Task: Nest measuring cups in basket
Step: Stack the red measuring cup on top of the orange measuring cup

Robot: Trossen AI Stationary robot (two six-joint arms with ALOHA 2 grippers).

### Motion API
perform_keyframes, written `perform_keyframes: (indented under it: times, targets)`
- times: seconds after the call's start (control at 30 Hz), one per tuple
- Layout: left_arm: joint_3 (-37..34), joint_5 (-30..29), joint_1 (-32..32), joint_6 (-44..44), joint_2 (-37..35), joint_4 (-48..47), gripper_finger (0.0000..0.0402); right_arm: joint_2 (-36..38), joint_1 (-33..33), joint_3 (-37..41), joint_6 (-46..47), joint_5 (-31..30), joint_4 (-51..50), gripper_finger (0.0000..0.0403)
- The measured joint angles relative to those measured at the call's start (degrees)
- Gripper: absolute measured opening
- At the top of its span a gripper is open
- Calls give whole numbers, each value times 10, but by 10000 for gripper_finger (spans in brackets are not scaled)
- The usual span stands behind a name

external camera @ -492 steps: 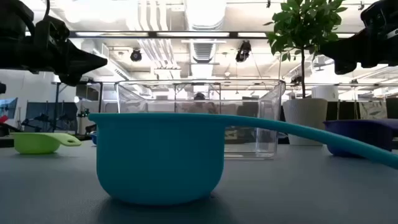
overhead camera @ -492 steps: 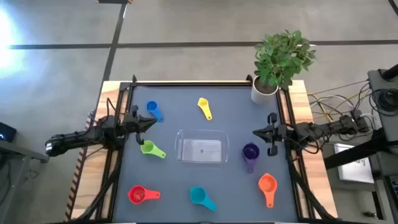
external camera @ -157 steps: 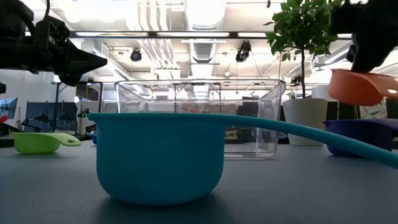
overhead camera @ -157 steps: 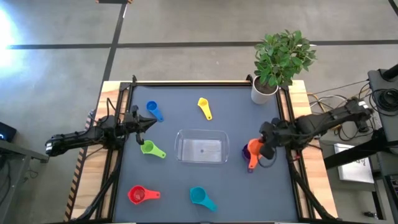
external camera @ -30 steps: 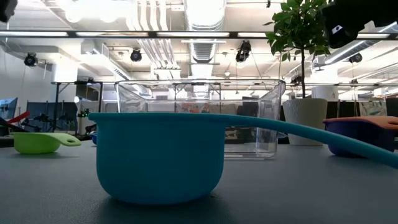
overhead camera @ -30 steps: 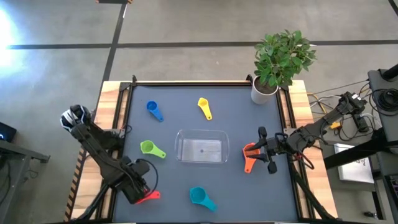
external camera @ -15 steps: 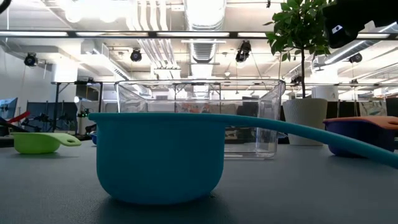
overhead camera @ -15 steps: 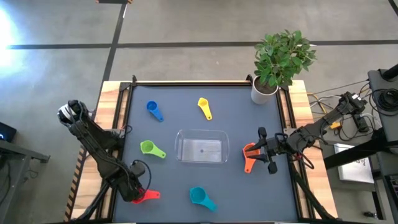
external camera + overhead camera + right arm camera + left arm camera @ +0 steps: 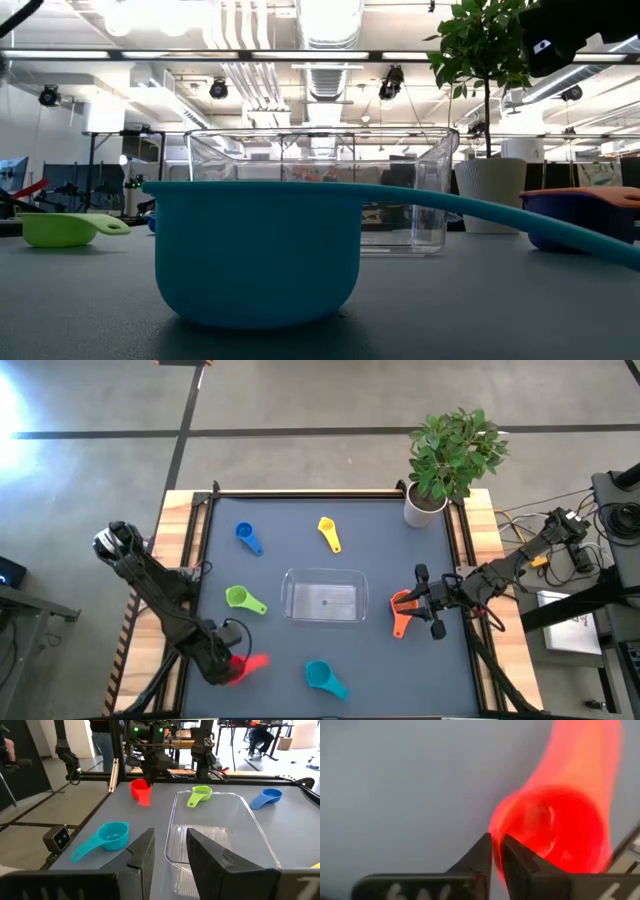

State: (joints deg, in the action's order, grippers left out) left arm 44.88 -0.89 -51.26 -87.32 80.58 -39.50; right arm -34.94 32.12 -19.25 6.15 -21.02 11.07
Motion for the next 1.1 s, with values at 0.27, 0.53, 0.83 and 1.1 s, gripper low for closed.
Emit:
perform_keyframes:
  times: [0.27, 0.53, 0.83, 1.1]
  targets:
    - [111, -33, 44, 95, 0, -174, 2, 0, 0, -3, 18, 0, 3, 96]
    - [287, -172, 106, 235, 4, -319, 1, -3, -1, -29, 13, -28, 4, 96]
    - [374, -256, 223, 517, 50, -269, 1, -37, -2, -64, -9, -52, -6, 132]
    - [435, -220, 322, 672, 109, -224, 0, -104, -1, -143, -58, -85, -88, 180]
